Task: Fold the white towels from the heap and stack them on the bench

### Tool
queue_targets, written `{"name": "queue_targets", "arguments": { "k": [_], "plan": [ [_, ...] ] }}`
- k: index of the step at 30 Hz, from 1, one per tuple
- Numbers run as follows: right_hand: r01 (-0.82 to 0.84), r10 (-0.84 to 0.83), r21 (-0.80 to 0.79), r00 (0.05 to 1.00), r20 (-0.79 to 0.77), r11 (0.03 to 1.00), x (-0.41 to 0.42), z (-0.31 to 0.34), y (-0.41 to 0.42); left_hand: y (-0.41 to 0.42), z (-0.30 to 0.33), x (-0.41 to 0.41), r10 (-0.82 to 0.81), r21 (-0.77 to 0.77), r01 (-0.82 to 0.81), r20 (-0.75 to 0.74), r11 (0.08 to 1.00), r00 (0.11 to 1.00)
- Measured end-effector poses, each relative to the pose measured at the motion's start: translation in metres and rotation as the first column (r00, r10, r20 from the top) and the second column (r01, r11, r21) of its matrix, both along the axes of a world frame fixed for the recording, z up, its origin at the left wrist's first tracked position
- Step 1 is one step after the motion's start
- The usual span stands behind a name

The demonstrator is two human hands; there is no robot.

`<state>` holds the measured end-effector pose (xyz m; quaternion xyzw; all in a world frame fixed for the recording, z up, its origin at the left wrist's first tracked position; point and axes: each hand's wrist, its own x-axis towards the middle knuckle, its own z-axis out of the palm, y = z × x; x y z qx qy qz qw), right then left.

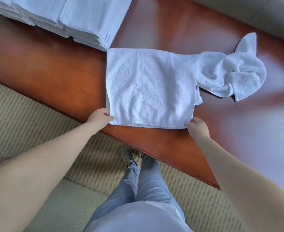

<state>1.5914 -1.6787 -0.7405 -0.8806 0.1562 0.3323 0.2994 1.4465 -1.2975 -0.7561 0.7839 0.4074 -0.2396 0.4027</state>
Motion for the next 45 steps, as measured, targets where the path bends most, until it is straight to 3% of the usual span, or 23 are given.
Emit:
{"name": "queue_targets", "arguments": {
  "k": [5,22,26,32,34,37,39,41,45],
  "plan": [
    [0.050,-0.050,0.010,0.998,-0.024,0.999,0.002,0.000,-0.004,0.003,0.004,-0.001,0.063,-0.143,-0.068,-0.039,0.987,0.997],
    [0.190,-0.181,0.187,0.981,-0.066,0.964,0.006,0.036,-0.029,0.014,0.047,-0.013,0.271,-0.124,-0.264,0.043,0.956,0.962],
    [0.160,-0.172,0.288,0.985,0.018,0.944,0.018,0.080,-0.019,0.019,0.091,0.004,0.355,-0.195,-0.328,0.121,0.924,0.927],
    [0.034,-0.141,0.387,0.958,0.251,0.921,0.069,0.191,0.021,0.040,0.207,0.068,0.492,-0.426,-0.346,0.303,0.836,0.816],
    [-0.100,-0.026,0.286,0.913,0.406,0.953,0.079,0.232,0.032,0.046,0.250,0.084,0.425,-0.427,-0.246,0.398,0.870,0.813],
    [-0.279,0.213,0.010,0.756,0.619,0.960,0.085,0.287,0.037,0.057,0.300,0.096,0.116,-0.069,-0.095,0.503,0.993,0.857],
    [-0.349,0.335,-0.110,0.695,0.636,0.931,0.089,0.317,0.032,0.066,0.328,0.094,-0.097,0.198,-0.008,0.512,0.980,0.853],
    [-0.418,0.414,-0.127,0.722,0.555,0.900,0.095,0.341,0.023,0.080,0.352,0.088,-0.270,0.327,0.129,0.435,0.936,0.859],
    [-0.508,0.482,-0.009,0.811,0.333,0.861,0.107,0.373,0.010,0.100,0.396,0.068,-0.402,0.155,0.373,0.269,0.915,0.875]
  ]
}}
